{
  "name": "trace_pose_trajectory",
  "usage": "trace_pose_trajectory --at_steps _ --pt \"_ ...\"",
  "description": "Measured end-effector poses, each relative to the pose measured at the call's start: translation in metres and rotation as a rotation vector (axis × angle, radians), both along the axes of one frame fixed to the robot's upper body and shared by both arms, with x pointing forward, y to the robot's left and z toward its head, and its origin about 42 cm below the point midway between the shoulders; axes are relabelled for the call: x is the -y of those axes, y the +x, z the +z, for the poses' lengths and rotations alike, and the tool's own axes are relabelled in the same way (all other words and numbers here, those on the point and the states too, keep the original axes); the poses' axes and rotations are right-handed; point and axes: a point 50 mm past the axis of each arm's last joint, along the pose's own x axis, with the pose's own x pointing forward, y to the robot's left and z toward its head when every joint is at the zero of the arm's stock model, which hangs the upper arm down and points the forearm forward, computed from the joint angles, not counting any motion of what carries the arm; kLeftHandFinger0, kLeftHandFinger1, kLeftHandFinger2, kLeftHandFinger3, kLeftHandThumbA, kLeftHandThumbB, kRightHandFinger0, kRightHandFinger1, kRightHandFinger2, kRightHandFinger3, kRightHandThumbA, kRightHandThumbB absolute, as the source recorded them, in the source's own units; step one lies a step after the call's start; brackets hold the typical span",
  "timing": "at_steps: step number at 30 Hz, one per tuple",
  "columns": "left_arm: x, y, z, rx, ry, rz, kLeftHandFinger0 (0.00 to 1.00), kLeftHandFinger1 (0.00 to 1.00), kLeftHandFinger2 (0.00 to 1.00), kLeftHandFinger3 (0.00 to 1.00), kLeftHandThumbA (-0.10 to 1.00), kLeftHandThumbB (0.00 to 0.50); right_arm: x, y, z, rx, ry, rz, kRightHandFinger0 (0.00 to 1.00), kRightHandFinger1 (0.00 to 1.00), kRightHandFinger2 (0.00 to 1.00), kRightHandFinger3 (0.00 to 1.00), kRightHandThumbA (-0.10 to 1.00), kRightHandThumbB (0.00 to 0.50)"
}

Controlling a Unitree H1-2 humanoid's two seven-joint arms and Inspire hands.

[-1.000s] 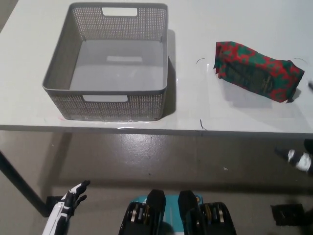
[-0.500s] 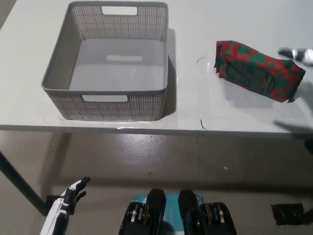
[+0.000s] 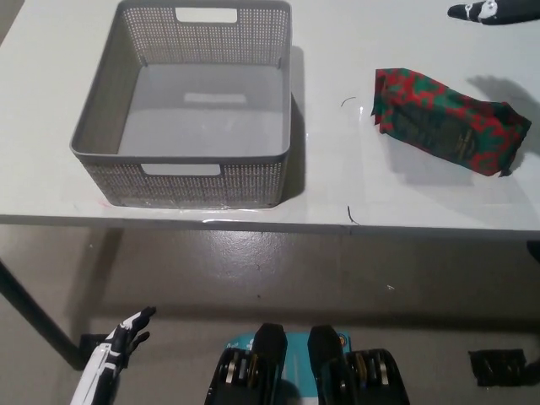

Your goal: Use the right hand to pick up a bag of coffee beans on the right hand side and place it into a container on the left hand side

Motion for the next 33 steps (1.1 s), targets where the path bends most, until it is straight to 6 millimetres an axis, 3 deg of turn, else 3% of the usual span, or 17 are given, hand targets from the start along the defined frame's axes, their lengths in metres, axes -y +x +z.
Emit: trace_pose_trajectory --at_steps 7,19,21,23,33 --pt "0.001 0.0 -0.001 -0.001 -0.001 -0.004 1.0 1.0 1.0 1.0 1.0 0.276 -0.005 0.023 -0.013 -0.129 -0.058 -0.037 1.0 1.0 1.0 1.0 0.94 0.5" --pt "0.002 -0.001 -0.002 -0.002 -0.002 -0.013 1.0 1.0 1.0 1.0 1.0 0.272 -0.029 0.026 -0.042 -0.313 -0.086 0.022 1.0 1.0 1.0 1.0 0.98 0.5" --pt "0.002 -0.001 -0.003 -0.003 -0.002 -0.013 1.0 1.0 1.0 1.0 1.0 0.264 -0.035 0.026 -0.05 -0.345 -0.095 0.039 1.0 1.0 1.0 1.0 1.0 0.5" --pt "0.002 -0.001 -0.004 -0.007 -0.003 -0.012 1.0 1.0 1.0 1.0 1.0 0.264 -0.042 0.027 -0.059 -0.38 -0.112 0.053 1.0 1.0 1.0 1.0 0.96 0.5" --pt "0.001 -0.006 -0.007 -0.008 -0.009 -0.004 1.0 1.0 1.0 1.0 1.0 0.312 -0.071 0.025 -0.112 -0.503 -0.206 0.102 1.0 1.0 1.0 1.0 0.93 0.5"
